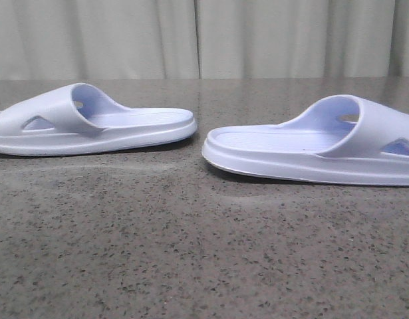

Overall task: Insert blue slippers together front up
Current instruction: 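Move both grippers down toward the two lavender slippers, then grasp the heel of the slipper nearest the left gripper with the left gripper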

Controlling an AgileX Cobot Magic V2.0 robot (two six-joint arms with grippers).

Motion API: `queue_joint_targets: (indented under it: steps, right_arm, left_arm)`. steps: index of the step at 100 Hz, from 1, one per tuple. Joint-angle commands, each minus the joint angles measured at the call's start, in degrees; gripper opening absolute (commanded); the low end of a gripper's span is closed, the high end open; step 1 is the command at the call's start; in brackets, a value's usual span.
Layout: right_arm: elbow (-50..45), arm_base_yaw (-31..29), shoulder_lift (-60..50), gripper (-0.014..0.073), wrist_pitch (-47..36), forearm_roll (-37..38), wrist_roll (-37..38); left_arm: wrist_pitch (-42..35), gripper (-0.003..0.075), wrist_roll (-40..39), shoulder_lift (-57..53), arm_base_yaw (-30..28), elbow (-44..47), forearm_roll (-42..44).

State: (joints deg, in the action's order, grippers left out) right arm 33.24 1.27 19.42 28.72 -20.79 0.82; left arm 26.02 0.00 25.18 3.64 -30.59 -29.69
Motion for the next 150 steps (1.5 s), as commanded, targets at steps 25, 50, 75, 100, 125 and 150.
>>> queue_joint_targets:
  steps: [25, 50, 75, 100, 125, 150]
  right_arm:
    - [2.00, -0.31, 2.08, 0.0435, -3.35, -4.03, -0.10]
    - [2.00, -0.31, 2.08, 0.0436, -4.55, -4.03, -0.10]
    - [2.00, -0.31, 2.08, 0.0435, -5.04, -4.03, -0.10]
    - [2.00, -0.31, 2.08, 0.0435, -5.04, -4.03, -0.10]
    - [2.00, -0.31, 2.08, 0.0435, -5.04, -4.03, -0.10]
    - [2.00, -0.31, 2.08, 0.0435, -5.17, -4.03, -0.10]
  left_arm:
    - [-1.23, 0.0283, 1.59, 2.54, 0.47, -1.95, -1.91]
    - [-2.31, 0.0443, 1.59, 3.35, 0.47, -1.84, -2.33]
    - [-8.97, 0.0393, 1.10, 9.91, 0.47, -1.84, -9.04]
    - [-11.73, 0.0370, 1.10, 22.24, 0.47, -1.84, -23.15]
    - [-13.11, 0.0370, 1.10, 32.92, 0.47, -2.71, -29.56]
    - [-13.69, 0.0370, 1.97, 38.07, 0.47, -2.71, -34.21]
